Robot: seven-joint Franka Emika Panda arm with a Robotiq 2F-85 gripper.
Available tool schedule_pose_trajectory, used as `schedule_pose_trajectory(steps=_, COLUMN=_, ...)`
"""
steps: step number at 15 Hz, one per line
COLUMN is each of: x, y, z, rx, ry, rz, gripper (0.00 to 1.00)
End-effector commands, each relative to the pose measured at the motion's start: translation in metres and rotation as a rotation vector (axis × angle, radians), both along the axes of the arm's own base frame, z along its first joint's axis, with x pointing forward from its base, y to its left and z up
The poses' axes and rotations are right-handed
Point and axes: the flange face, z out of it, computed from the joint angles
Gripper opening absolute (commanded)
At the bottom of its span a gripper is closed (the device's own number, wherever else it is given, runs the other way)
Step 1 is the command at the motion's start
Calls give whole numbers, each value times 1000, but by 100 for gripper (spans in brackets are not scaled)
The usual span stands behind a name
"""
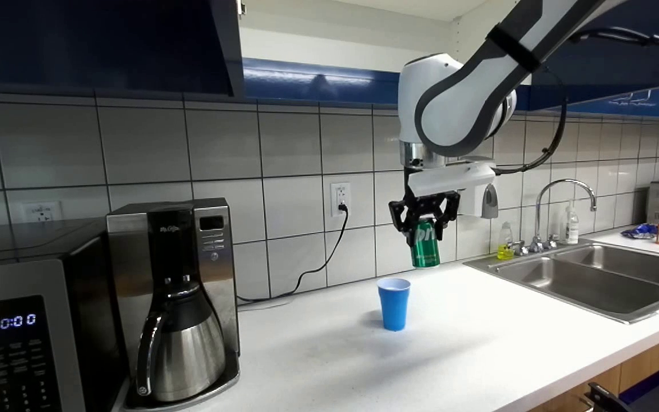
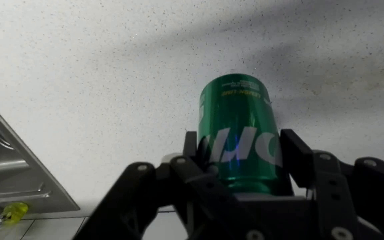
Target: Put the green can in the open upper cabinet.
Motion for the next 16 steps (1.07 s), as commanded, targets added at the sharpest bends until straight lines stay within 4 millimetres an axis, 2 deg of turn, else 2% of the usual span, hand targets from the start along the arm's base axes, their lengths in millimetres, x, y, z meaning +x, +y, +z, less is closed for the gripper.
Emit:
schedule_pose_trajectory(steps=1, x=-15, y=10, z=49, rx=-15, ry=-12, rz=27, gripper=38)
schedule_pose_trajectory(steps=8, x=-33, y=36, z=131, rx=-17, ry=-48, rz=26, gripper=38)
schedule_pose_trajectory(steps=16, x=-38, y=71, z=213, rx=-36, ry=-125, rz=50, gripper=38)
